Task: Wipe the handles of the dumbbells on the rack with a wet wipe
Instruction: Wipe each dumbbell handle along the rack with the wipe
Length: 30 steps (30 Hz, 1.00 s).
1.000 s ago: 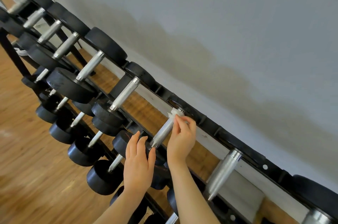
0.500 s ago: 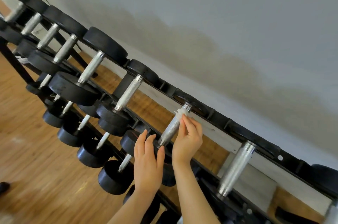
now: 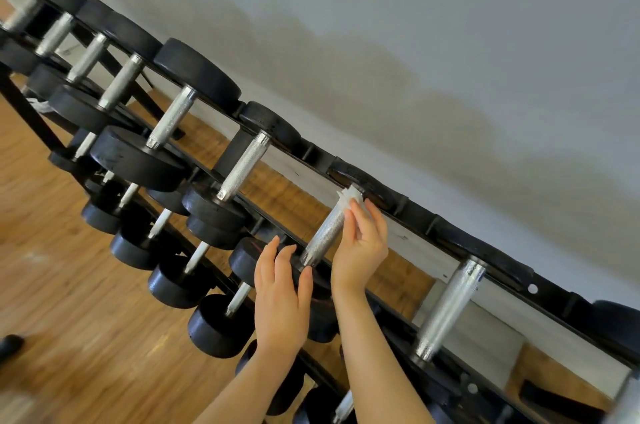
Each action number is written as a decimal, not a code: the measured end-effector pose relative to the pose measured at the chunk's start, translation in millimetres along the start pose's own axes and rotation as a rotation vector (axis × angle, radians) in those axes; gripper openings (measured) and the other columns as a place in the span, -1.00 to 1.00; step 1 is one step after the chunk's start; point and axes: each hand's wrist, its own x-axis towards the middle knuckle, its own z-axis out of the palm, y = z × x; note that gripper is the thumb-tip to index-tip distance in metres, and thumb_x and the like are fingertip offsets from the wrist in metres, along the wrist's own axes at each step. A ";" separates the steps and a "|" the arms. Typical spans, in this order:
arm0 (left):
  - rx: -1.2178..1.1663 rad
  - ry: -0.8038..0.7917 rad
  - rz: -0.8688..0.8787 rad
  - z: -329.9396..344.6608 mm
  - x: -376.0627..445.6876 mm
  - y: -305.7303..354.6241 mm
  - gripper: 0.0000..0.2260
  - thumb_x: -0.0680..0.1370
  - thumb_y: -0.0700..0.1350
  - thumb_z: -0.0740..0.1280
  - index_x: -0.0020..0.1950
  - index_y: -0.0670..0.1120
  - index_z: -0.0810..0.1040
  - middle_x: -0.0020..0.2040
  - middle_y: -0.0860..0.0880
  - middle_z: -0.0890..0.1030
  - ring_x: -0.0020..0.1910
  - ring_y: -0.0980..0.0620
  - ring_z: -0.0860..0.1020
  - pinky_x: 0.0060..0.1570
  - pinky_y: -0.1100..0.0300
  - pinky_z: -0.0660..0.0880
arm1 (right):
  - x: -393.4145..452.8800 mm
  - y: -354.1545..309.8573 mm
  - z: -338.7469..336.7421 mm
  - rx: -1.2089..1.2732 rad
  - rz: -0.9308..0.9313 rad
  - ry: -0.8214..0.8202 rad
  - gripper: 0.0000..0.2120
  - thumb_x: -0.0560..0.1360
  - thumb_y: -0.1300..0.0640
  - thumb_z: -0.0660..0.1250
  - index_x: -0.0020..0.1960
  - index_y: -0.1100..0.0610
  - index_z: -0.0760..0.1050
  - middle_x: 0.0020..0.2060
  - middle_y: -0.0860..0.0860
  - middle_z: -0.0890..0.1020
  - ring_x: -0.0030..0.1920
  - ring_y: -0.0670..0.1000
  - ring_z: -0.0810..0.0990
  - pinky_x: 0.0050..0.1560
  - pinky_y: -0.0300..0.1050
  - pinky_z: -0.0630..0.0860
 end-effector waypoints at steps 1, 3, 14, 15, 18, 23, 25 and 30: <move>0.001 0.000 0.003 -0.2 0.0 0.0 -0.41 0.56 0.26 -0.03 0.46 -0.04 0.34 0.56 0.04 0.17 0.54 0.02 0.12 0.35 0.16 0.13 | 5.4 -0.4 0.5 -0.001 0.005 0.010 -0.79 0.53 0.23 0.35 0.14 0.19 0.63 0.11 0.05 0.57 0.07 -0.08 0.58 0.00 -0.14 0.62; 0.007 0.000 0.008 -0.2 0.0 0.4 -0.41 0.56 0.26 -0.02 0.46 -0.03 0.34 0.56 0.04 0.17 0.55 0.03 0.11 0.35 0.16 0.13 | 13.3 -1.2 0.9 -0.002 0.012 0.029 -0.80 0.53 0.23 0.35 0.13 0.20 0.64 0.05 0.04 0.57 0.03 -0.10 0.58 -0.02 -0.15 0.62; 0.009 -0.003 -0.004 -0.9 -0.8 3.1 -0.41 0.56 0.25 -0.03 0.47 -0.03 0.33 0.57 0.04 0.15 0.55 0.03 0.10 0.38 0.12 0.12 | 4.3 -7.1 -8.4 -0.039 -0.056 -0.093 -0.74 0.54 0.10 0.28 0.14 0.18 0.62 0.07 0.10 0.53 0.06 -0.02 0.56 -0.04 -0.12 0.63; 0.004 -0.003 -0.008 -1.0 -0.8 3.9 -0.41 0.56 0.26 -0.03 0.47 -0.02 0.33 0.57 0.04 0.15 0.55 0.04 0.09 0.38 0.13 0.11 | 9.0 -7.3 -8.6 -0.055 -0.059 -0.093 -0.76 0.54 0.12 0.30 0.14 0.18 0.63 0.07 0.11 0.53 0.05 -0.02 0.56 -0.04 -0.13 0.63; 0.009 0.001 -0.015 -0.6 -0.8 4.5 -0.40 0.55 0.26 -0.03 0.47 -0.03 0.33 0.57 0.04 0.16 0.55 0.03 0.10 0.38 0.12 0.11 | 5.3 -4.5 -9.0 -0.075 -0.043 -0.100 -0.76 0.54 0.15 0.33 0.16 0.17 0.62 0.04 0.07 0.53 0.03 -0.03 0.57 -0.06 -0.11 0.63; -0.002 0.004 -0.011 0.1 -0.9 2.6 -0.42 0.57 0.24 -0.01 0.47 -0.04 0.33 0.57 0.02 0.17 0.55 0.02 0.10 0.40 0.10 0.12 | -7.2 0.5 -17.2 -0.100 -0.087 -0.136 -0.75 0.54 0.14 0.31 0.17 0.14 0.62 -0.01 0.00 0.54 -0.02 -0.03 0.57 -0.10 -0.12 0.62; -0.009 0.008 -0.006 0.4 -1.3 2.3 -0.42 0.57 0.24 -0.01 0.47 -0.04 0.33 0.57 0.03 0.16 0.55 0.03 0.09 0.40 0.11 0.10 | 3.2 -0.9 -17.4 -0.142 -0.114 -0.142 -0.77 0.53 0.14 0.32 0.13 0.16 0.64 0.00 0.04 0.56 -0.01 -0.01 0.55 -0.11 -0.11 0.62; -0.014 0.018 -0.004 1.5 -0.9 3.1 -0.42 0.57 0.23 0.00 0.46 -0.06 0.35 0.56 0.00 0.18 0.55 0.01 0.09 0.41 0.12 0.07 | 11.1 -4.0 -15.3 -0.175 -0.133 -0.169 -0.75 0.54 0.12 0.29 0.12 0.19 0.64 0.02 0.08 0.56 0.02 0.01 0.56 -0.10 -0.15 0.62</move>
